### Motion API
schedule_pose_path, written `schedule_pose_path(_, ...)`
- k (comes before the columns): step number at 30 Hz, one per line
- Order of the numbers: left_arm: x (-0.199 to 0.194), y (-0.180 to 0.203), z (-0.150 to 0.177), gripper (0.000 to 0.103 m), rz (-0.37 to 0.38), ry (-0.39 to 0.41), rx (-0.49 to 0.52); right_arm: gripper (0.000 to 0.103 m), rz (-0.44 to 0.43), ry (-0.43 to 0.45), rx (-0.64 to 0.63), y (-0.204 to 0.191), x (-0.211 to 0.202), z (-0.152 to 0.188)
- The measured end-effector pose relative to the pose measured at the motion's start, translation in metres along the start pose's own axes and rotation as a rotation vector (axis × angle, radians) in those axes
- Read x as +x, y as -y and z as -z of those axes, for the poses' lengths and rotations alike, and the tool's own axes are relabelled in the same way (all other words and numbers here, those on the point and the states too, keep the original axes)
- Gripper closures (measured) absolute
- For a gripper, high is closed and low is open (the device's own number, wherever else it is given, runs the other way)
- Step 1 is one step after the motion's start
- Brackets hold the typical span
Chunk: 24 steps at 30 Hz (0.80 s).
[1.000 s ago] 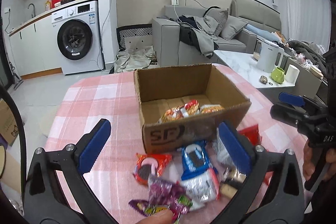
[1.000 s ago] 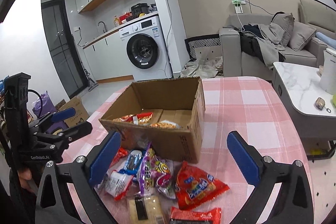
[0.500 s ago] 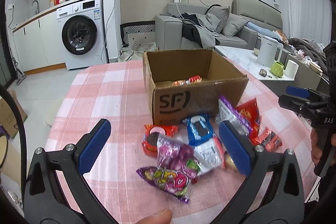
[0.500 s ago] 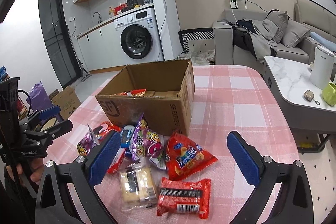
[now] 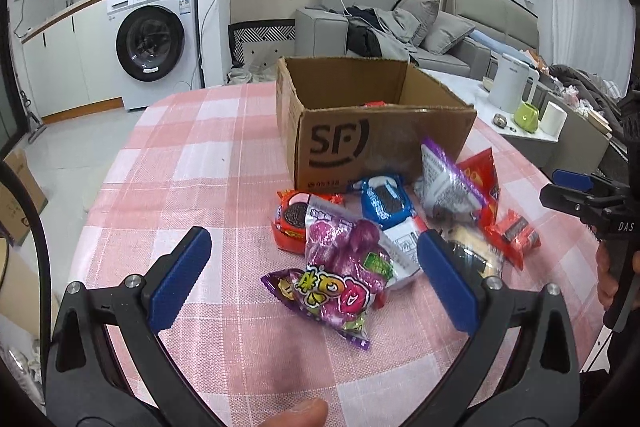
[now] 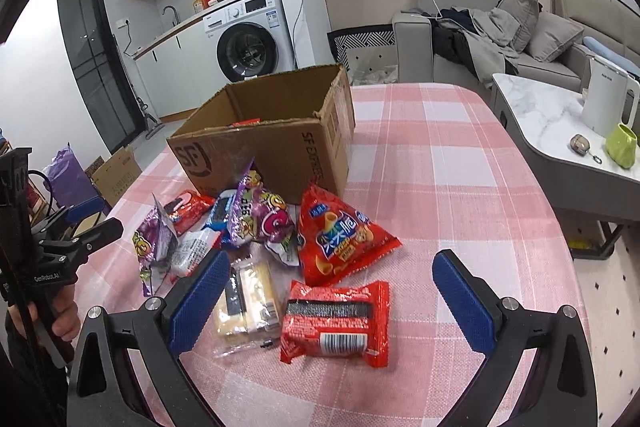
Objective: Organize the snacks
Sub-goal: 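Move the right gripper to the red wafer packet and close on it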
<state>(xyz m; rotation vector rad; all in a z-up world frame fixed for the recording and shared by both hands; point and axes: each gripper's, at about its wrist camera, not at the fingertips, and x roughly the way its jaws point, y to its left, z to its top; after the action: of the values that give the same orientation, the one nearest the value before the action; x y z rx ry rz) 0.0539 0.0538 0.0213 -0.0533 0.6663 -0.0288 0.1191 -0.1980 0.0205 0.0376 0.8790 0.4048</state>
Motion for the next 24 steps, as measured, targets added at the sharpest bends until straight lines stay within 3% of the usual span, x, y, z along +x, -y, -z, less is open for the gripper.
schedule_pose_path(24,0.034,0.013,0.020,0.000,0.010,-0.092,0.051,0.000,0.018,-0.217,-0.078,0.005,0.046,0.026)
